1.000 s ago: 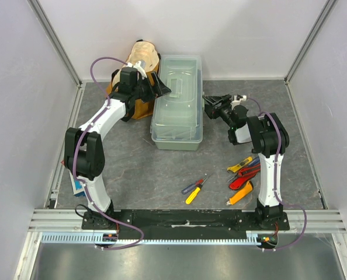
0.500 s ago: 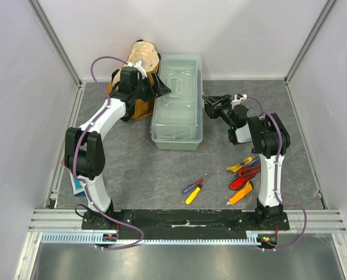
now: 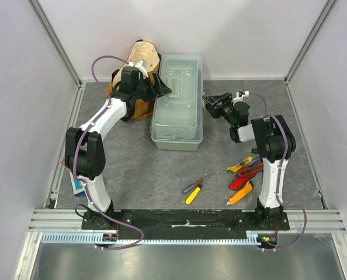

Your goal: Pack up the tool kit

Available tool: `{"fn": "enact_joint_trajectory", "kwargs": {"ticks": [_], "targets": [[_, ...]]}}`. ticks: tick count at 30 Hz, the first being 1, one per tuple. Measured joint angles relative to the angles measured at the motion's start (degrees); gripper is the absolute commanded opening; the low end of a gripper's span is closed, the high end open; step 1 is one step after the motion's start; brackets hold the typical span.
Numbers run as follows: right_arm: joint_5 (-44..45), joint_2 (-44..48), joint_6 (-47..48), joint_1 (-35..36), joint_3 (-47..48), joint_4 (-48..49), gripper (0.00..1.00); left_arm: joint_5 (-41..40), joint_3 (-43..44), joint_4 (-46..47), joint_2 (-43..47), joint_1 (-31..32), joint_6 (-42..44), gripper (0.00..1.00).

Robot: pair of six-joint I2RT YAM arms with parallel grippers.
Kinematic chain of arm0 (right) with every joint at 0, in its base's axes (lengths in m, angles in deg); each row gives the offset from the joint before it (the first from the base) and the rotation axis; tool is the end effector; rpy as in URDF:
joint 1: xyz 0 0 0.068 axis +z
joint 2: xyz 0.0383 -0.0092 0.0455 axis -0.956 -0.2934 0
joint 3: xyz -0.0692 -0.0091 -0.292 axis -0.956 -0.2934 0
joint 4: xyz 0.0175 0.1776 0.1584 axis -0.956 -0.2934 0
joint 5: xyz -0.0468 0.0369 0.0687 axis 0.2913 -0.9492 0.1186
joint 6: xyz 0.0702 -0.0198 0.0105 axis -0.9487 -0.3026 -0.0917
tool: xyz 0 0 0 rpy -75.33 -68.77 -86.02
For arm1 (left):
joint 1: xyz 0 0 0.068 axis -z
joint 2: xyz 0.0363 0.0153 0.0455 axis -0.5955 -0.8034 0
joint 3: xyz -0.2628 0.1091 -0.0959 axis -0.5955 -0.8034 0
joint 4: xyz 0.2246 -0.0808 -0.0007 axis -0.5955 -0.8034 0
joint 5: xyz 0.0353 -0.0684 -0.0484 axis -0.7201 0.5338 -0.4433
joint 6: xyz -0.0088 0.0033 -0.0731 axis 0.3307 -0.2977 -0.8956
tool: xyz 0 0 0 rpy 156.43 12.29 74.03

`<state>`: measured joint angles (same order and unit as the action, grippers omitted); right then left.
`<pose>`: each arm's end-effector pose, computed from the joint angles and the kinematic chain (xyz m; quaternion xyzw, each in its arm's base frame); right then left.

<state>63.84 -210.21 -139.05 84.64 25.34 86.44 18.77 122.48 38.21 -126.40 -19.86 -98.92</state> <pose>0.4451 0.1146 0.1845 0.2712 0.6631 0.5702 0.4020 0.4238 -0.1503 0.3118 -0.0258 0.8533 -0.3512 0.3844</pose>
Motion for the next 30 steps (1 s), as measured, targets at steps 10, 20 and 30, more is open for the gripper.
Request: {"fn": "enact_joint_trajectory", "kwargs": {"ticks": [10,20,30], "targets": [[1.79,4.63,8.59,0.04,0.0,-7.78,0.52,-3.13,0.39,-0.94,0.11,1.01,0.33,0.76],[4.07,7.96,10.21,0.63,-2.67,-8.26,0.89,-6.64,0.24,-1.03,0.61,2.14,0.28,0.76],[1.14,5.01,-3.21,0.63,-7.54,6.91,0.98,-6.64,-0.66,0.2,0.92,2.16,0.24,0.76]]}}
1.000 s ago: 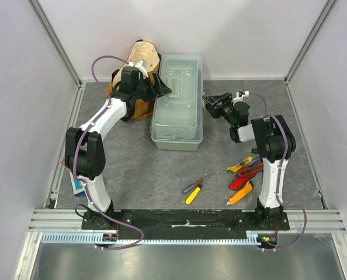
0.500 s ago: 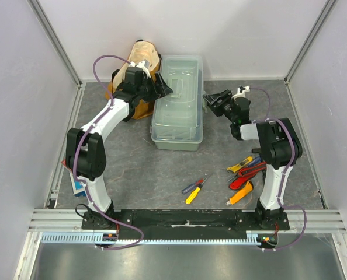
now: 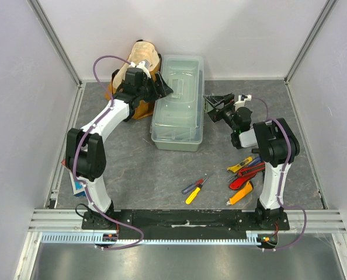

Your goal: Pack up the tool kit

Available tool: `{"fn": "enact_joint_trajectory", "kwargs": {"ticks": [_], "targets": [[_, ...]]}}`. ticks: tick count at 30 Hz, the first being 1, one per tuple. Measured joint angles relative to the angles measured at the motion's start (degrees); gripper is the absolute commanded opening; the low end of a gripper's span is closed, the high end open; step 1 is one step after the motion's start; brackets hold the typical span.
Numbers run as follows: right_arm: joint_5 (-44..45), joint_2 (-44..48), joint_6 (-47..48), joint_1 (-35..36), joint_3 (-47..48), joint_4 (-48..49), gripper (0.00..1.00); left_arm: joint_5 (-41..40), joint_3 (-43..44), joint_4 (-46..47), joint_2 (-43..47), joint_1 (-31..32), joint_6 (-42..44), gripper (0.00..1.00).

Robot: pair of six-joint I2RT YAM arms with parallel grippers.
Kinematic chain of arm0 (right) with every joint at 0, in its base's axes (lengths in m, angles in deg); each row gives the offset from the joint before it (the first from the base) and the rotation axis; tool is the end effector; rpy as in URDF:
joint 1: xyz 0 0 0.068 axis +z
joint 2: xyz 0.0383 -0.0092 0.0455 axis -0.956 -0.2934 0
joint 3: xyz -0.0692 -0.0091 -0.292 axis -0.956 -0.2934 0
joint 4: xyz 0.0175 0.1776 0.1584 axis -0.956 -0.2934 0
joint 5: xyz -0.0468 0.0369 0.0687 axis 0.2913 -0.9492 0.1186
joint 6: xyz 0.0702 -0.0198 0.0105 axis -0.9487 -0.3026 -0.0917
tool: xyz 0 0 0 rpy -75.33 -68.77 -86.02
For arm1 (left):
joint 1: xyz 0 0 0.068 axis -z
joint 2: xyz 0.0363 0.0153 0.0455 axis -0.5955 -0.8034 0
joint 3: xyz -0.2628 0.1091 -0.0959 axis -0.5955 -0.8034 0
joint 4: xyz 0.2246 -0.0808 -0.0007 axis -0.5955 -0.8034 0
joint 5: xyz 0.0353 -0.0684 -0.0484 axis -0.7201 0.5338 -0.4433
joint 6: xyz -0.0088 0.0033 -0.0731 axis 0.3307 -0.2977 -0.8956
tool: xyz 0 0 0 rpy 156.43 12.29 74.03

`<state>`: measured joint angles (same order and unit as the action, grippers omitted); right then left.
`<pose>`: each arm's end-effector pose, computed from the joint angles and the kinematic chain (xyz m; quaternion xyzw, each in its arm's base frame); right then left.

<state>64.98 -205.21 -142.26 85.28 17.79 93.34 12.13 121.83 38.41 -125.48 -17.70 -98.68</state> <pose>0.4152 0.1121 0.2007 0.2739 0.6345 0.5951 0.4101 0.4182 -0.1591 0.3141 -0.0369 0.8560 -0.3163 0.4072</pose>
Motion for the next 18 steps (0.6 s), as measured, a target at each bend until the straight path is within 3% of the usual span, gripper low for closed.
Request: {"fn": "enact_joint_trajectory", "kwargs": {"ticks": [8,18], "targets": [[-0.61,3.26,3.08,-0.24,-4.79,-0.35,0.98,0.52,-0.28,0.66,0.0,0.0,0.0,0.77],[3.17,21.51,21.22,-2.4,-9.33,-29.49,0.98,2.32,-0.5,1.2,0.15,1.22,0.13,0.77]]}}
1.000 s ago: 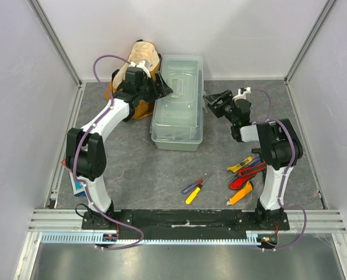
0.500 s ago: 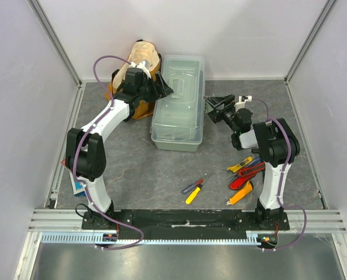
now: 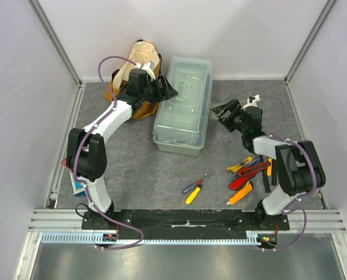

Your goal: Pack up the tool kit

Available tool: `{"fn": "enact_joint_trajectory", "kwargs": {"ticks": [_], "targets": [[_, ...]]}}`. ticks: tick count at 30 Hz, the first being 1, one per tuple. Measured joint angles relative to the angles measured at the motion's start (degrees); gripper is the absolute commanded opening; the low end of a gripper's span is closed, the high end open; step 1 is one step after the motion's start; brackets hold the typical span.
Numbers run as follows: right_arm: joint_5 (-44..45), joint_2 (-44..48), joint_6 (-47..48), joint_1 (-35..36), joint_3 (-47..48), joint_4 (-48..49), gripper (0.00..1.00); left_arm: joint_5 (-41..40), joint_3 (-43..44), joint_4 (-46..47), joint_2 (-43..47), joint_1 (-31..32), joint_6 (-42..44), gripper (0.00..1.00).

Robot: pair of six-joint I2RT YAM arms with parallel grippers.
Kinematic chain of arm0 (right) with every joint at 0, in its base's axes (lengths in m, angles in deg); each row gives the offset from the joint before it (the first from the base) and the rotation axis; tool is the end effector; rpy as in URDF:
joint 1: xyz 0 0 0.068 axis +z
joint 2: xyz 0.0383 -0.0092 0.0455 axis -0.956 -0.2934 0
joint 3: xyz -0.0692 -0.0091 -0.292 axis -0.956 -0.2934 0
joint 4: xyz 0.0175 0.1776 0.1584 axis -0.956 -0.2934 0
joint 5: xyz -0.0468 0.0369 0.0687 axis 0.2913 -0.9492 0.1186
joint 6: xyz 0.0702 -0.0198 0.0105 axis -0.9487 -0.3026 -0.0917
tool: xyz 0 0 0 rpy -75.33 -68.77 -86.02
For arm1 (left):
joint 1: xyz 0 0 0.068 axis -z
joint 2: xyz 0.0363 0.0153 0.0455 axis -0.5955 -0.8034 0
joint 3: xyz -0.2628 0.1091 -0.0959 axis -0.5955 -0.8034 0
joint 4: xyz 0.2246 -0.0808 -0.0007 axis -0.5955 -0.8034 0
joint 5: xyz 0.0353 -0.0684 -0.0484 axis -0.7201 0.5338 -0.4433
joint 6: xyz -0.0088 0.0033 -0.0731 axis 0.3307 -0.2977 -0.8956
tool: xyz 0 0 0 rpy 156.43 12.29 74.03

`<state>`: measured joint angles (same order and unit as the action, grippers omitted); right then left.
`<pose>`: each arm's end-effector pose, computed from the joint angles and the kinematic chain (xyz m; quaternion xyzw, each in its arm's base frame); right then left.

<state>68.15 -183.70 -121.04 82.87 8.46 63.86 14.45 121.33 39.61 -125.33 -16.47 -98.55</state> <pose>0.3481 0.0787 0.2265 0.2415 0.7498 0.4345 0.4367 0.4134 -0.1701 0.3150 -0.0150 0.8515 -0.3373 0.4012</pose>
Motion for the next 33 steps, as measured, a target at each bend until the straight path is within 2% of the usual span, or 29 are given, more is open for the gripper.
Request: {"fn": "enact_joint_trajectory", "kwargs": {"ticks": [3,9,14,18,21,29,33], "targets": [[3.15,4.5,5.77,-0.68,2.99,-11.61,0.98,0.5,0.44,-0.96,0.11,0.39,0.48,0.78],[9.6,7.45,15.23,-1.16,15.91,-31.67,0.98,0.68,2.93,-6.54,0.48,0.76,3.06,0.82],[13.66,8.2,20.28,-0.28,22.95,-42.01,0.98,0.61,5.7,-12.72,0.72,0.94,5.62,0.86],[16.5,8.0,24.3,4.02,29.03,-47.98,0.97,1.01,6.45,-16.22,1.51,0.92,6.86,0.88],[16.94,6.45,26.29,9.05,36.28,-50.36,0.91,1.68,6.51,-18.14,2.73,0.9,7.3,0.89],[17.4,-4.76,26.43,18.53,56.94,-53.94,0.63,2.64,6.6,-19.06,8.94,-0.15,7.3,0.89],[18.38,-10.38,24.85,20.98,61.68,-57.46,0.57,2.45,6.12,-18.62,12.87,-1.46,7.32,0.88]]}}
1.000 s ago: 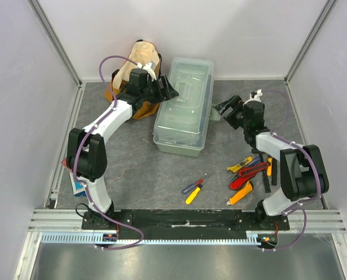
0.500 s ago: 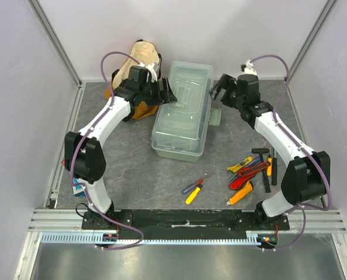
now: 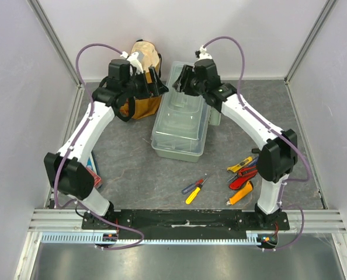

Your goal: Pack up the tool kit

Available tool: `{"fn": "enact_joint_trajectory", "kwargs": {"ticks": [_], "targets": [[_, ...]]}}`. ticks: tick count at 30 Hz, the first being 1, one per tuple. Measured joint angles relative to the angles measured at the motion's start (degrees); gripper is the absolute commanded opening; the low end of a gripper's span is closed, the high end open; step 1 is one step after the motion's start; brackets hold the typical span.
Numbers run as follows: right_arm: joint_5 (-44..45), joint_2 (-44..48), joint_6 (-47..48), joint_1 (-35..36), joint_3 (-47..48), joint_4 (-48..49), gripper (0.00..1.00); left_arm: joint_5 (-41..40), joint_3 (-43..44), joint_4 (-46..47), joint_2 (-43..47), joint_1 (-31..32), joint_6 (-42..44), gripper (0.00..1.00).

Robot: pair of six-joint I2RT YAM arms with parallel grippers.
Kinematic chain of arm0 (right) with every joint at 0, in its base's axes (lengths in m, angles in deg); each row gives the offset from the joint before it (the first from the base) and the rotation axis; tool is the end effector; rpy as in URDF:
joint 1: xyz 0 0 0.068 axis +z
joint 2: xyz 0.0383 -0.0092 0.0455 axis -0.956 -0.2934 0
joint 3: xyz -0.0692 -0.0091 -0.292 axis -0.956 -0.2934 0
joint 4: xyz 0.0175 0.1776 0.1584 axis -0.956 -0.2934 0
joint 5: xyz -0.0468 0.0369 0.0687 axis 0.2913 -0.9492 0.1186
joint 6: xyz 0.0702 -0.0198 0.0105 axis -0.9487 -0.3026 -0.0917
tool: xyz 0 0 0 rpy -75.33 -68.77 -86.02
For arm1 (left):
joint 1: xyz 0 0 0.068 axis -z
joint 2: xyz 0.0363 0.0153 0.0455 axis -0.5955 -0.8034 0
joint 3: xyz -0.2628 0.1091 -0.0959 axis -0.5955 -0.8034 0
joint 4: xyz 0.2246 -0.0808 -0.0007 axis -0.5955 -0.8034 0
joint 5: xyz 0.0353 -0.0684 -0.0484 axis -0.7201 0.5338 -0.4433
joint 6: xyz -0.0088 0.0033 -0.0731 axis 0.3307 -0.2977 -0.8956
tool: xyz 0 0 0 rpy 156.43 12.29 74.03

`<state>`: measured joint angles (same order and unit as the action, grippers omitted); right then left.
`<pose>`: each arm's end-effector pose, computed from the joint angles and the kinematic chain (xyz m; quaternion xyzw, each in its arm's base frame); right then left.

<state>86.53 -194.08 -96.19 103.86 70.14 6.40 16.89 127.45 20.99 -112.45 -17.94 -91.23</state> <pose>0.3892 0.2308 0.3941 0.0285 0.8222 0.2923 0.4875 0.3487 -0.1389 0.4023 0.0400 0.8472 -0.3225 0.4203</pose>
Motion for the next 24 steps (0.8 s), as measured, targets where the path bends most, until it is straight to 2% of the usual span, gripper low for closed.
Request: {"fn": "enact_joint_trajectory", "kwargs": {"ticks": [6,17,24], "targets": [[0.59,-4.85,-2.6,1.92,2.12,-4.22,0.58,-0.76,-3.74,0.57,4.24,-1.25,0.0,0.88],[1.77,-9.35,-6.1,2.58,9.22,-8.83,0.61,-0.81,-6.88,0.42,4.33,-1.25,0.24,0.87],[3.61,-12.92,-6.6,3.43,16.68,-15.28,0.64,-1.09,-8.11,0.85,4.63,-1.25,0.52,0.87]]}}
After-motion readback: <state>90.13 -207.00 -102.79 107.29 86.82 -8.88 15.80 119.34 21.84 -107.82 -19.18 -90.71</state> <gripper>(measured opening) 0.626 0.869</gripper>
